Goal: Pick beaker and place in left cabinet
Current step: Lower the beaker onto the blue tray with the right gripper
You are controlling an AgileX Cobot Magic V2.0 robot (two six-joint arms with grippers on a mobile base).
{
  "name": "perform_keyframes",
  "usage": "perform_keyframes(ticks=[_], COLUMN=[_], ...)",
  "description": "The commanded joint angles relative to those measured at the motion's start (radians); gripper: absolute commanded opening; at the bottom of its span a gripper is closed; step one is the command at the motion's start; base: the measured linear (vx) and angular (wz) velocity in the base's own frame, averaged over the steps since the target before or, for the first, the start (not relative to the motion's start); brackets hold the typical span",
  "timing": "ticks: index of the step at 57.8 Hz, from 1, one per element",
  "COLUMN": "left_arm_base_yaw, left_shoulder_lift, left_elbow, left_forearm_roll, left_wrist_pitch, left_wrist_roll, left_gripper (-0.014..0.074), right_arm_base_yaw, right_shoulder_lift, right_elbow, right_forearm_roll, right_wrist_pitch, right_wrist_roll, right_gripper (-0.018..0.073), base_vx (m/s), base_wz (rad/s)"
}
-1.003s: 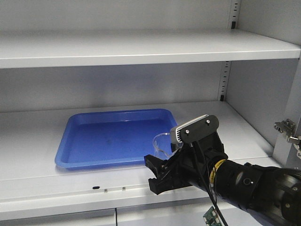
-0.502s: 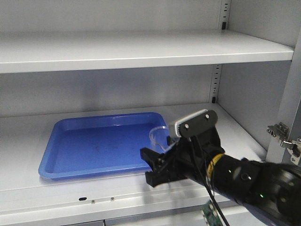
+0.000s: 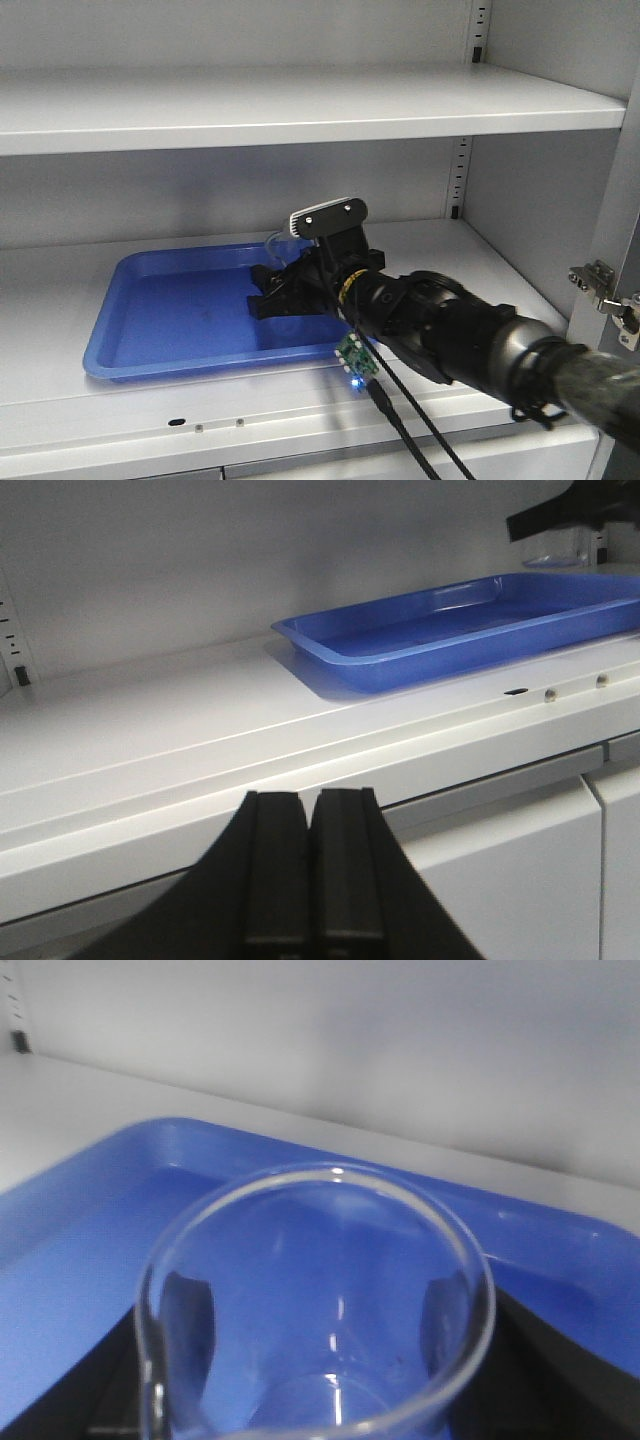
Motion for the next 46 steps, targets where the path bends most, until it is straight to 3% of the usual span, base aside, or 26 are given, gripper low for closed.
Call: perform_keyframes(ticks=[1,17,25,32,46], left_arm_base_yaw=[-0.001,-0.001,-0.001,-0.001,-0.001], left_shoulder_lift=[-0.019,-0.019,-0.019,-0.019,-0.019], left_elbow=[0.016,0.016,0.016,0.016,0.016], left_forearm_roll=[-0.003,-0.003,-0.003,-0.003,-0.003], left_wrist_pitch=[-0.075,-0.075,-0.075,-0.075,-0.075], left_wrist_roll=[-0.003,-0.003,-0.003,-0.003,-0.003], left_gripper=[0.0001,0.0001,0.0001,0.0001,0.0001], right_arm_base_yaw=[-0.007,-0.007,-0.003,-0.003,-0.003], right_shoulder_lift=[-0.015,0.059,0.069,0.069,0.063], right_elbow=[-0.096,-0.142,-0.142,-0.142,-0.142], right_forearm_roll=[0.009,0.009,0.009,0.009,0.008], right_wrist_pitch=[-0.028,0.021,0.038,0.043,0.033], right_wrist_roll=[0.022,0.082,0.082,0.081,0.08], right_gripper=[-0.0003,0.0034,0.0109,0.0252,0.067], base_vx=[0.0,0.0,0.0,0.0,0.0], base_wz=[0.0,0.0,0.0,0.0,0.0])
